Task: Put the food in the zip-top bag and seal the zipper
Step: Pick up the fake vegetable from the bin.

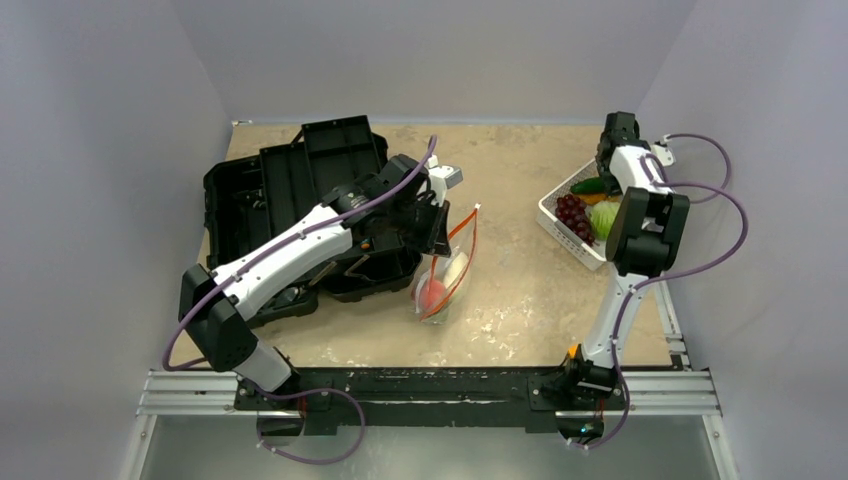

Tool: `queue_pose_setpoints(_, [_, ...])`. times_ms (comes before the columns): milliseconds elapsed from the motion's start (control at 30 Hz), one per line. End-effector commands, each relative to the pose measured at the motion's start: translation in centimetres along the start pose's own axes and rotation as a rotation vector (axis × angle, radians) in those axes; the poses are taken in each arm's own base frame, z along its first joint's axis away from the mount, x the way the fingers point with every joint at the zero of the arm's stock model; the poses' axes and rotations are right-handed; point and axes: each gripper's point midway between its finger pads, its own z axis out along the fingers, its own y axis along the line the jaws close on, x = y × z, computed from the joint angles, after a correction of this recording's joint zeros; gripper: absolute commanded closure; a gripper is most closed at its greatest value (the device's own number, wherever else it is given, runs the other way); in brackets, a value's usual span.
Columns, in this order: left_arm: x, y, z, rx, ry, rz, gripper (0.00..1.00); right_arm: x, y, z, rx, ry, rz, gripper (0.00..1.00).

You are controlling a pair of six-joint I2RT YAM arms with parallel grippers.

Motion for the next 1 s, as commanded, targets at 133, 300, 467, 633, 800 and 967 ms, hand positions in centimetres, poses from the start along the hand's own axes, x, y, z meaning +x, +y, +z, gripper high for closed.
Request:
queue_pose_setpoints(133, [-1.2, -0.9, -0.6, 0.016, -0.033, 0.016, 1.00, -0.3, 0.7, 1.2, 0.020, 0.022, 0.073, 0.40])
queue_pose_setpoints(300, [-1.1, -0.2, -0.3, -0.012, -0.023, 0.021, 1.00, 1.4, 0.8, 2.5, 0.025, 0.063, 0.084, 0.39])
queue_pose_setpoints(467, [-0.9, 0.1, 0.2, -0.019, -0.009, 0.018, 1.00, 1.1, 0.5, 2.0, 0.035, 0.059, 0.069, 0.62])
queue_pose_setpoints(633, [-1.0, 0.1, -0.1, -0.026, -0.016, 0.026, 1.00, -2.2, 0.5, -0.5, 0.005, -0.035, 0.062, 0.65])
queue_pose_setpoints(800, [-1.3, 0.2, -0.8, -0.041, -0.038, 0.037, 1.00, -5.1, 0.7, -4.4, -0.053, -0.115, 0.046, 0.84])
queue_pose_setpoints(967, [-1.6, 0.1, -1.3, -0.042, -0.054, 0.050, 1.00, -7.2, 1.3, -9.6, -0.096, -0.240, -0.014, 0.90])
